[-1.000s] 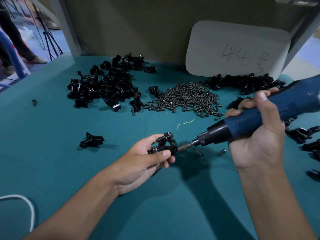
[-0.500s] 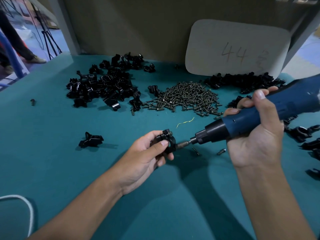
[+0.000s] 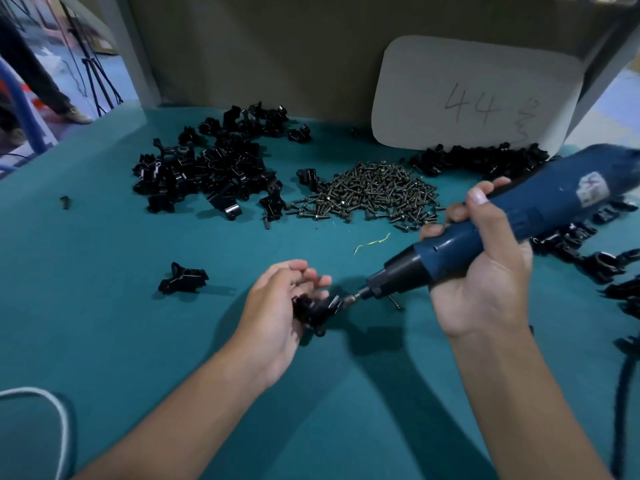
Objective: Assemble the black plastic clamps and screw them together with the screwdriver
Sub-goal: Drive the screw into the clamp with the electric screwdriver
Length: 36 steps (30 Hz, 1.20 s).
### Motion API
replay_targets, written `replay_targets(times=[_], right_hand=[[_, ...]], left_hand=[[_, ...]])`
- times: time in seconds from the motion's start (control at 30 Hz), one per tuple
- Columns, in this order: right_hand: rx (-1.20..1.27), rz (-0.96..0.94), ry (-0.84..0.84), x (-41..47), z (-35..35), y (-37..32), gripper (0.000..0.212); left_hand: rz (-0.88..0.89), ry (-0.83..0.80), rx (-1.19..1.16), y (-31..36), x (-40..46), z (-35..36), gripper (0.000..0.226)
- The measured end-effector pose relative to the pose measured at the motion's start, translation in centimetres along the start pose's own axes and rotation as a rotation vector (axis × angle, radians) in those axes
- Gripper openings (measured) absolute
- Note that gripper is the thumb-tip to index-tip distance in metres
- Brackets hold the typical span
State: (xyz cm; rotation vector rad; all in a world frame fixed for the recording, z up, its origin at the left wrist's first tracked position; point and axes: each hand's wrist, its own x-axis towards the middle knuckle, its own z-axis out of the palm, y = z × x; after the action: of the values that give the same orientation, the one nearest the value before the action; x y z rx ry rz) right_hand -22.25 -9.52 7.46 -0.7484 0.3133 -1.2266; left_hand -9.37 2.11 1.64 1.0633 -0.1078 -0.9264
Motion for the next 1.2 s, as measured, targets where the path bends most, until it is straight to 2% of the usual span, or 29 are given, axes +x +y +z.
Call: replay_targets(times=[0.07,0.2,0.27,0.33,0.43,0.53,0.63,0.67,0.73,0.8,0.83,0.87,0.93,1.03,1.1,1.2], right_hand=[[-0.008,0.01,0.046,0.3,-0.1,0.6,0.028],[0.02,0.02,0.093,0.6,-0.4,1.2,0.025],[0.027,0.022,0.101,0.9,-0.5,1.2,0.025],[0.028,0.013,0.116,1.2,-0.7,0.7,0.025],[0.046,-0.006,0.148,1.7,-1.5,-0.4,0.023],[0.095,-0.028,0.181,2.1,-2.5,-1.7,0.022],[0.137,-0.061,0.235,2.6,-3.3,-2.7,0.022],[0.151,-0.067,0.254,2.8,-3.5,-3.0,0.023],[0.182,-0.076,0.282,3.0,-3.9,-3.2,0.024],[0.196,-0.079,0.295,3.1,-4.1,-3.4,0.02],[0.204,-0.073,0.298,3.2,-4.2,-3.4,0.018],[0.215,-0.063,0.303,3.2,-4.2,-3.5,0.016],[0.242,-0.04,0.308,3.2,-4.3,-3.6,0.017],[0.271,-0.012,0.325,3.3,-4.6,-3.4,0.024],[0.291,0.008,0.341,3.3,-4.6,-3.2,0.029],[0.299,0.039,0.334,3.4,-4.6,-2.9,0.027]], left_hand=[[0.053,0.027,-0.003,-0.3,0.1,0.2,0.019],[0.056,-0.073,-0.021,-1.0,0.3,0.4,0.019],[0.158,-0.097,0.187,-1.4,0.2,0.2,0.021],[0.312,-0.143,0.513,-1.5,-0.2,-0.3,0.018],[0.465,-0.334,0.897,-0.6,-1.2,-1.4,0.016],[0.48,-0.613,1.201,0.2,-2.1,-2.2,0.035],[0.475,-0.793,1.491,0.2,-2.4,-3.0,0.065],[0.5,-0.822,1.572,0.1,-2.5,-3.1,0.068],[0.585,-0.846,1.635,-0.5,-2.5,-3.0,0.054],[0.623,-0.812,1.537,-0.9,-2.3,-2.6,0.031],[0.547,-0.76,1.391,-0.8,-2.2,-2.4,0.025],[0.394,-0.697,1.171,-0.7,-2.2,-2.1,0.023],[0.148,-0.571,0.739,0.0,-1.9,-1.7,0.026],[0.043,-0.454,0.349,0.9,-1.5,-1.6,0.028],[0.021,-0.442,0.226,1.4,-1.4,-1.4,0.036],[0.021,-0.46,0.129,1.7,-1.2,-1.3,0.038]])
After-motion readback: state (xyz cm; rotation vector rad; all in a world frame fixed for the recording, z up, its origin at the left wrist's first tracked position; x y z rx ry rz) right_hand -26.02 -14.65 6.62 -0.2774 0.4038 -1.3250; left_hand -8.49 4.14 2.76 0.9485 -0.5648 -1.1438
